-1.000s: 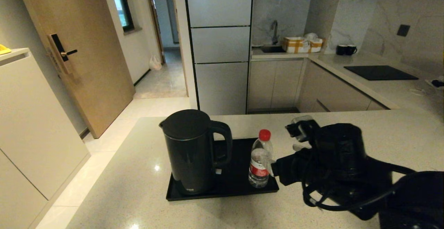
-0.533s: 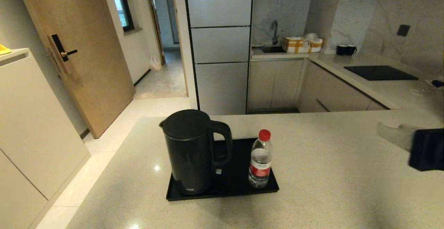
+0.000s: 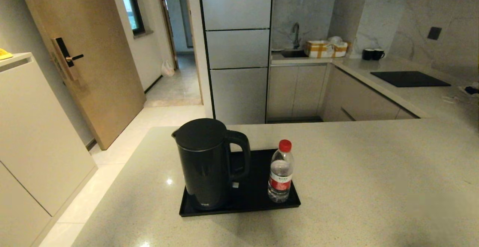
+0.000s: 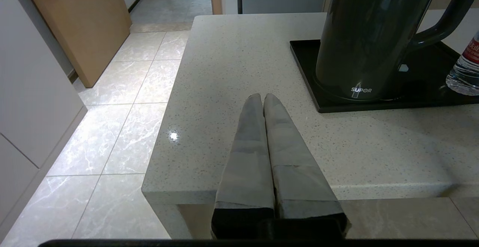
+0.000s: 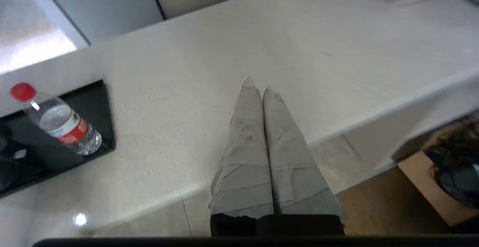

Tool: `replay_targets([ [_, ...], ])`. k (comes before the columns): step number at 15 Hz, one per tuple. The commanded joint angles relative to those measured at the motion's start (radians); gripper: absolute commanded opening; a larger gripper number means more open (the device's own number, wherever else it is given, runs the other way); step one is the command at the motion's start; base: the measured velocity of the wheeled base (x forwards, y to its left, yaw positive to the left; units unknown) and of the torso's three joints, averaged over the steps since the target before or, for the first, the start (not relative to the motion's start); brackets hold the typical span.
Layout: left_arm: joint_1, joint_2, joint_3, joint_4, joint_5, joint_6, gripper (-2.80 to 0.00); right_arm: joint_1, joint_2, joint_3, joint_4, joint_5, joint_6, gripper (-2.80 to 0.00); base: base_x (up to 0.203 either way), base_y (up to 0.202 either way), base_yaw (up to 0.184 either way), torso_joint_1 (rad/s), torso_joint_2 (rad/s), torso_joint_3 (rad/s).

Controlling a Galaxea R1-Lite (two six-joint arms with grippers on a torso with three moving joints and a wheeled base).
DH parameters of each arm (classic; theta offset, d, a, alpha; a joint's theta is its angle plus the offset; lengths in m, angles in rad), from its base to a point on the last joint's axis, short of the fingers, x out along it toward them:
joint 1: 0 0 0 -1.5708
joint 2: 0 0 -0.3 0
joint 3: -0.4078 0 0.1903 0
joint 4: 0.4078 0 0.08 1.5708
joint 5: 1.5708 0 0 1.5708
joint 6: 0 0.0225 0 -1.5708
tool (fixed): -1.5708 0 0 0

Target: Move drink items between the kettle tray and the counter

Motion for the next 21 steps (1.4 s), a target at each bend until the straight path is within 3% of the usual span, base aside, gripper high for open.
replay_targets([
  [1, 0.0, 0.0, 0.0, 0.001, 0.0, 0.0, -2.8, -0.073, -0.146, -0.104, 0.226, 0.014, -0.006, -2.8, 0.0, 0.0, 0.0, 0.0, 0.0, 0.0],
  [4, 0.0, 0.0, 0.0, 0.001, 0.0, 0.0, -2.8, -0.123, -0.352, 0.0, 0.236, 0.132, -0.08, -2.8, 0.0, 0.0, 0.0, 0.0, 0.0, 0.0],
  [7, 0.0, 0.0, 0.0, 0.001, 0.0, 0.0, -2.8, -0.14, -0.476, 0.193, 0.092, 0.227, -0.152, -2.8, 0.0, 0.0, 0.0, 0.0, 0.0, 0.0],
  [9, 0.0, 0.0, 0.0, 0.001, 0.0, 0.0, -2.8, -0.142, -0.499, 0.44, -0.153, 0.265, -0.129, -2.8, 0.0, 0.0, 0.0, 0.0, 0.0, 0.0],
  [12, 0.0, 0.0, 0.0, 0.001, 0.0, 0.0, -2.8, -0.144, -0.516, 0.868, -0.672, 0.33, -0.133, -2.8, 0.0, 0.0, 0.0, 0.0, 0.0, 0.0],
  [15, 0.0, 0.0, 0.0, 0.001, 0.0, 0.0, -2.8, -0.145, -0.523, 1.171, -0.917, 0.43, -0.221, -2.8, 0.0, 0.0, 0.0, 0.0, 0.0, 0.0],
  [16, 0.0, 0.0, 0.0, 0.001, 0.0, 0.0, -2.8, -0.146, -0.525, 1.207, -0.952, 0.465, -0.27, -2.8, 0.0, 0.0, 0.0, 0.0, 0.0, 0.0],
  [21, 0.0, 0.0, 0.0, 0.001, 0.0, 0.0, -2.8, -0.146, -0.526, 1.21, -0.951, 0.466, -0.23, -2.8, 0.0, 0.0, 0.0, 0.0, 0.0, 0.0],
])
